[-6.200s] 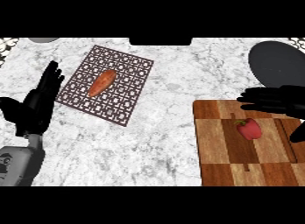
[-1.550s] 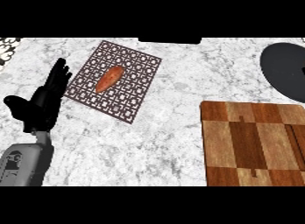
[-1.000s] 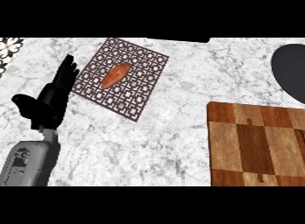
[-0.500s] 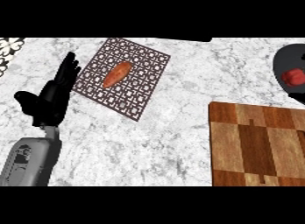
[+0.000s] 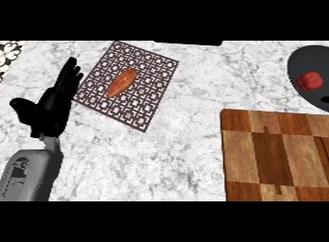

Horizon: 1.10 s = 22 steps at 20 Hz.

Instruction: Pick the bell pepper from the cutting board and place it in the pan

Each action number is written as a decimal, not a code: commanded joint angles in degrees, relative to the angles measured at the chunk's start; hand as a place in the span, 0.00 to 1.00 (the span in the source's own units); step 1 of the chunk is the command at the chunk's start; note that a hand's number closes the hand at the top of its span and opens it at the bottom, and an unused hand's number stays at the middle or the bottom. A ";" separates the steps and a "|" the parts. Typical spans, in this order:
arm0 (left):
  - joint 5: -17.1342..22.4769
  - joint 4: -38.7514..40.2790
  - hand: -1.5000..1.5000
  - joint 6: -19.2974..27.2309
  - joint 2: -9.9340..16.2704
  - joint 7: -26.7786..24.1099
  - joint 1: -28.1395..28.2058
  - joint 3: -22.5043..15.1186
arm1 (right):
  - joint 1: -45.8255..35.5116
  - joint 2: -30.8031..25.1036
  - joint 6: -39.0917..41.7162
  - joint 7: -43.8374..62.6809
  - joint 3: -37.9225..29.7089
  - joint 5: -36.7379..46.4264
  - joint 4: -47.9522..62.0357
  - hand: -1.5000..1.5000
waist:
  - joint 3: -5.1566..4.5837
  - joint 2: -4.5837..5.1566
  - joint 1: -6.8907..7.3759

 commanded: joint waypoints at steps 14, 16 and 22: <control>0.09 -0.73 0.50 0.85 1.19 -1.03 3.78 2.47 | 13.50 -14.33 33.61 -12.49 -6.09 -8.64 1.83 0.00 | -0.17 -1.70 -4.06; -0.42 -1.07 0.50 1.22 0.97 -0.28 4.07 2.00 | 13.72 -15.96 36.03 -11.79 -5.96 -9.20 1.17 0.00 | -0.21 -1.89 -4.23; 0.25 -0.32 0.50 1.04 0.40 -0.86 4.60 2.44 | 16.71 -15.54 37.65 -11.73 -3.78 -9.37 -1.11 0.00 | -0.34 -2.04 -4.29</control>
